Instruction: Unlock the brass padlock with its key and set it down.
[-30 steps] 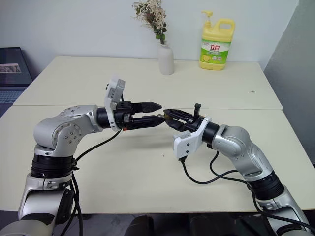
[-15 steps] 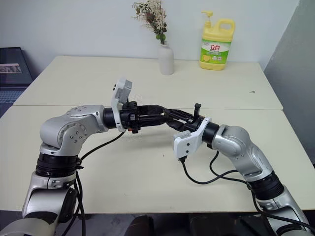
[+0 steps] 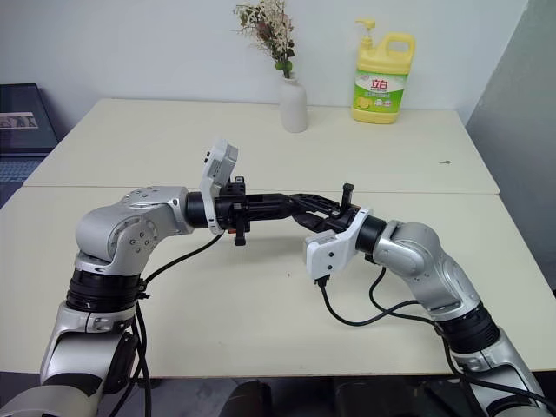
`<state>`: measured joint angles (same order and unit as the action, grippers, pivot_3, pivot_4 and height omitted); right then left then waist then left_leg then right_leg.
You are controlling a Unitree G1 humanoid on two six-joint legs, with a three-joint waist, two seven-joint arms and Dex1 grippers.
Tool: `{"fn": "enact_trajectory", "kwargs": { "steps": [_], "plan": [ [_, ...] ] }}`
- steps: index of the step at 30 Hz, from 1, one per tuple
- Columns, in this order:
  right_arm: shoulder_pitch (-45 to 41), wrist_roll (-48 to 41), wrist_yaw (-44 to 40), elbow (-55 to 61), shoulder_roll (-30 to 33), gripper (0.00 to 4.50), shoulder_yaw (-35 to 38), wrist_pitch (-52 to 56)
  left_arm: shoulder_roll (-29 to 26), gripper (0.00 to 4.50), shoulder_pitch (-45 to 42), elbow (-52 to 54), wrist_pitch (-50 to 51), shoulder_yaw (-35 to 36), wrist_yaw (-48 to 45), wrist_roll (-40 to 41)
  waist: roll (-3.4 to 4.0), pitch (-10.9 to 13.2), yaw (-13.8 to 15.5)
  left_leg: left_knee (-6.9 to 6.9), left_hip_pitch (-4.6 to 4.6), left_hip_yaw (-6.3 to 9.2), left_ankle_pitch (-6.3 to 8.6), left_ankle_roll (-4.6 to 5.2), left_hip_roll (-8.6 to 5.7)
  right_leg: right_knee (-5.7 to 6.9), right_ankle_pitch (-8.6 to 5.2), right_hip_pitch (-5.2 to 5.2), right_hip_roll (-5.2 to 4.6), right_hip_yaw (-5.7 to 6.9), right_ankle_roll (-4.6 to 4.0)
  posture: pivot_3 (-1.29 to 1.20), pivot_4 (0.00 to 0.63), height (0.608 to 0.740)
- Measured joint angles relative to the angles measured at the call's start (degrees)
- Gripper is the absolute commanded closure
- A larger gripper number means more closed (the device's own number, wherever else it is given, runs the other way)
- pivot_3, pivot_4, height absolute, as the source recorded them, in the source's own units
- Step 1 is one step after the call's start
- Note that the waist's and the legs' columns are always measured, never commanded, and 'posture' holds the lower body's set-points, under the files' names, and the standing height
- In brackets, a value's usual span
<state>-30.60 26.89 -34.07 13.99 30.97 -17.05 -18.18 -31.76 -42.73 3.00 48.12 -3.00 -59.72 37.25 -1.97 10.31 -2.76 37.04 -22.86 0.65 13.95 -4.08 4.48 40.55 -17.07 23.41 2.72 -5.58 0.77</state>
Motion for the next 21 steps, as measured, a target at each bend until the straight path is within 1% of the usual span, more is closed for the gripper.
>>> {"fn": "enact_trajectory", "kwargs": {
  "steps": [2,5,6,9,14,16,20,21],
  "plan": [
    [0.1,-0.2,-0.6,0.3,0.0,2.83,0.0,0.9,0.1,4.33,0.0,-0.5,-0.1,-0.1,-0.3,-0.1,0.0,0.0,0.0,0.0,0.0,0.0,0.0,0.0,0.0,0.0,0.0,0.0,0.0,0.01,0.0,0.0,0.15,0.74],
    [0.4,-1.3,-0.9,1.0,0.0,1.9,0.6,3.1,0.1,4.33,0.0,-0.9,-0.1,-0.6,-0.8,-0.7,0.0,0.0,0.0,0.0,0.0,0.01,0.0,0.0,0.0,0.0,0.0,0.0,0.0,0.0,0.0,0.0,0.15,0.74],
    [0.7,-1.4,-1.0,1.2,0.2,1.52,0.9,3.6,0.1,4.33,0.0,-1.0,-0.2,-0.8,-0.9,-0.8,0.0,0.0,0.0,0.0,-0.01,0.01,0.0,0.0,0.0,0.0,0.0,0.0,0.0,0.0,0.0,0.0,0.15,0.74],
    [2.6,-2.5,-2.3,1.7,3.5,0.49,3.0,3.9,0.0,4.33,-0.1,-1.5,-0.5,-1.2,-1.2,-1.0,0.0,0.0,0.2,0.0,-0.02,0.0,0.0,0.0,-0.01,-0.02,0.0,0.0,-0.01,0.0,0.0,0.0,0.15,0.74],
    [7.5,-8.4,-6.1,3.8,8.8,0.45,7.5,4.9,-0.1,4.33,-0.2,-3.1,-1.8,-1.2,-2.4,-1.3,0.0,0.0,0.6,-0.01,-0.01,-0.01,0.01,0.01,-0.02,-0.02,-0.01,0.0,0.0,-0.01,0.0,0.0,0.15,0.74],
    [10.4,-13.0,-8.6,5.5,11.4,0.45,10.1,6.3,-0.4,4.33,-0.3,-3.8,-2.3,-1.2,-3.2,-1.4,0.0,0.0,0.6,-0.01,-0.01,-0.01,0.01,0.01,-0.03,-0.03,-0.01,0.0,0.0,-0.01,0.0,0.0,0.15,0.74],
    [11.5,-25.4,-12.7,10.5,11.6,0.45,13.6,13.3,-0.7,4.33,-0.5,-4.7,-2.6,-1.2,-5.5,-1.3,0.01,0.0,0.3,-0.01,0.04,0.03,0.0,0.02,-0.02,0.05,-0.01,-0.01,0.02,-0.01,0.01,0.0,0.15,0.74],
    [11.2,-28.3,-13.4,12.3,11.5,0.81,14.0,15.5,-0.8,4.33,-0.7,-5.1,-2.6,-1.2,-6.2,-1.3,0.01,0.0,0.2,-0.01,0.04,0.06,0.0,0.02,-0.02,0.06,-0.02,-0.01,0.04,0.0,0.0,0.0,0.15,0.74]
  ]
}}
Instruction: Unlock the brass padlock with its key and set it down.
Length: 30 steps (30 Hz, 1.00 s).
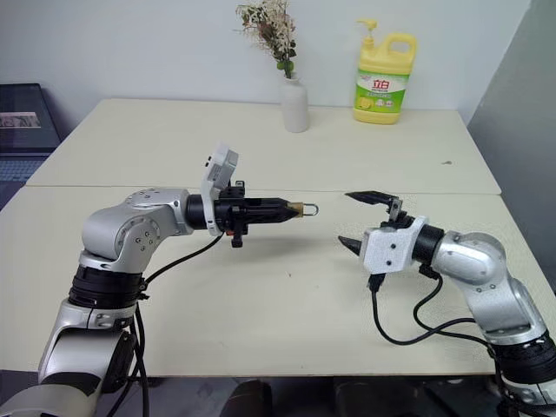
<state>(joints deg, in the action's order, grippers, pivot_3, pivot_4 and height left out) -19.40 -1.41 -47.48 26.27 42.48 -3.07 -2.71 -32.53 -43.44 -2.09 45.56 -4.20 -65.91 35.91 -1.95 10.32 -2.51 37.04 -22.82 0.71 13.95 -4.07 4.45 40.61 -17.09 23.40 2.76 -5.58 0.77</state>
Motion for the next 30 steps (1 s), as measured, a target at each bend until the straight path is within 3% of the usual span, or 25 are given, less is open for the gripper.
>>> {"fn": "enact_trajectory", "kwargs": {
  "steps": [1,6,11,30],
  "plan": [
    [-0.6,-2.5,-0.4,1.5,-0.3,0.98,0.0,2.3,-0.1,4.33,-0.2,-0.4,0.0,0.0,-0.4,0.0,0.0,0.0,0.0,0.0,0.0,0.03,0.0,0.0,0.0,0.01,-0.01,0.0,0.01,0.01,0.02,0.0,0.15,0.74],
    [-4.5,-8.9,-0.8,5.6,-2.4,2.68,-0.4,10.0,-0.5,4.33,-1.9,-1.2,0.1,0.0,-2.5,0.1,0.0,0.0,0.0,0.02,-0.02,0.05,0.0,0.0,-0.01,0.02,-0.05,-0.01,0.01,0.03,0.08,0.0,0.15,0.74],
    [-6.8,-9.3,-1.3,4.2,-3.6,4.49,-2.8,12.1,-0.6,4.33,-2.2,-1.1,0.2,0.0,-3.5,0.1,0.0,0.0,0.0,0.01,-0.01,0.03,0.0,0.01,-0.01,0.01,-0.05,0.0,0.01,0.01,0.07,0.0,0.15,0.74],
    [-10.7,-5.6,-4.2,-7.4,-5.1,4.5,-7.0,4.7,-2.6,4.33,-0.2,4.1,1.1,0.0,-4.0,1.5,0.01,0.0,0.0,0.01,-0.03,0.05,0.0,0.01,0.0,-0.01,-0.06,0.0,0.01,0.04,0.04,0.0,0.15,0.74]
  ]
}}
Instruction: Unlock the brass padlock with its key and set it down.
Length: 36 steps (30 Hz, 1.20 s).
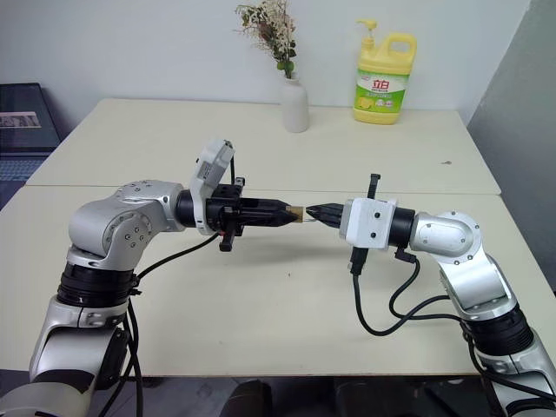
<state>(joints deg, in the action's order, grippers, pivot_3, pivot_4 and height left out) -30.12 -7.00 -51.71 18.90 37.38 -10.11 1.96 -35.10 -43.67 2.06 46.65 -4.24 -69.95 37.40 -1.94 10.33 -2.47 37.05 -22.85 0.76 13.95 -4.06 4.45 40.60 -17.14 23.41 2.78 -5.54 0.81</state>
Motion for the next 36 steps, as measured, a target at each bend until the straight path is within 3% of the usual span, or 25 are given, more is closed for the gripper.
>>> {"fn": "enact_trajectory", "kwargs": {
  "steps": [17,36],
  "plan": [
    [-0.2,-0.2,-4.9,-2.7,0.4,4.5,-0.3,-1.5,-0.8,4.33,0.7,2.5,0.5,0.0,-2.0,1.3,0.01,0.0,0.0,0.0,0.0,0.0,0.0,0.0,0.0,0.0,-0.01,0.0,0.0,0.01,0.0,0.0,0.15,0.74],
    [1.3,-3.9,-8.0,1.5,0.7,4.5,-0.3,5.3,-1.3,4.33,1.3,5.3,3.2,0.3,-0.4,5.4,0.01,0.0,0.0,0.0,0.0,0.01,0.0,0.0,0.0,0.0,-0.06,0.0,0.0,0.01,0.08,0.0,0.15,0.74]
  ]
}}
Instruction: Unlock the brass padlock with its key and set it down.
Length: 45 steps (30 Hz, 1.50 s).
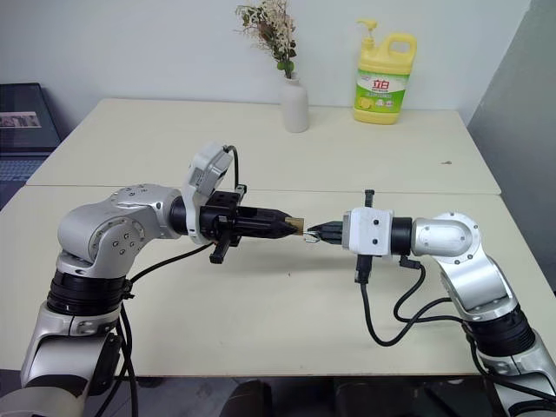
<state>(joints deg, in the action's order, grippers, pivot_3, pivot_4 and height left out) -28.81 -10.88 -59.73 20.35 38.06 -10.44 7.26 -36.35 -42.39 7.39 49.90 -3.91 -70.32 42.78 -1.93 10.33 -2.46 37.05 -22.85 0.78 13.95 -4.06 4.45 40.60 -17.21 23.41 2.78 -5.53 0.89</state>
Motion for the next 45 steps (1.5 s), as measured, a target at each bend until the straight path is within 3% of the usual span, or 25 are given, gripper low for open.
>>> {"fn": "enact_trajectory", "kwargs": {
  "steps": [9,15,18,29,45],
  "plan": [
    [0.8,-1.4,-0.4,1.7,0.8,4.5,0.0,2.1,-0.3,4.33,0.4,0.0,-0.4,0.0,-0.1,0.0,0.0,0.0,0.0,0.0,0.0,0.0,0.0,0.0,0.0,0.0,-0.06,0.0,0.0,0.0,0.1,0.0,0.15,0.74],
    [3.3,-0.5,-1.6,2.0,4.6,4.5,0.0,2.6,-0.6,4.33,1.5,-0.2,-0.7,0.1,0.4,-0.2,0.0,0.0,0.1,-0.01,-0.01,0.0,0.0,0.0,0.0,-0.03,-0.07,0.0,0.0,0.0,0.1,0.0,0.15,0.74],
    [5.4,-0.5,-1.9,2.1,6.7,3.95,0.3,3.4,-1.4,4.33,2.8,-0.2,-0.8,0.5,1.2,-0.6,0.0,0.0,0.1,-0.01,0.0,-0.01,0.0,0.01,0.0,-0.03,-0.07,0.0,0.0,-0.01,0.1,0.0,0.15,0.74],
    [9.7,-11.5,-1.4,14.1,12.7,0.0,7.6,17.3,-1.8,4.33,8.1,-0.1,-2.9,0.8,6.7,-5.1,0.04,0.0,0.1,-0.01,0.0,0.01,0.0,0.01,0.0,-0.04,-0.07,-0.01,0.0,-0.01,0.11,0.0,0.15,0.74],
    [10.3,-8.1,2.4,13.9,10.4,0.0,0.9,19.6,4.2,4.33,13.9,-1.2,1.0,-4.9,17.6,-10.6,0.03,0.0,0.2,-0.01,-0.03,0.04,0.0,0.01,0.0,-0.06,-0.08,0.0,0.0,0.01,0.12,0.0,0.15,0.74]
  ]
}}
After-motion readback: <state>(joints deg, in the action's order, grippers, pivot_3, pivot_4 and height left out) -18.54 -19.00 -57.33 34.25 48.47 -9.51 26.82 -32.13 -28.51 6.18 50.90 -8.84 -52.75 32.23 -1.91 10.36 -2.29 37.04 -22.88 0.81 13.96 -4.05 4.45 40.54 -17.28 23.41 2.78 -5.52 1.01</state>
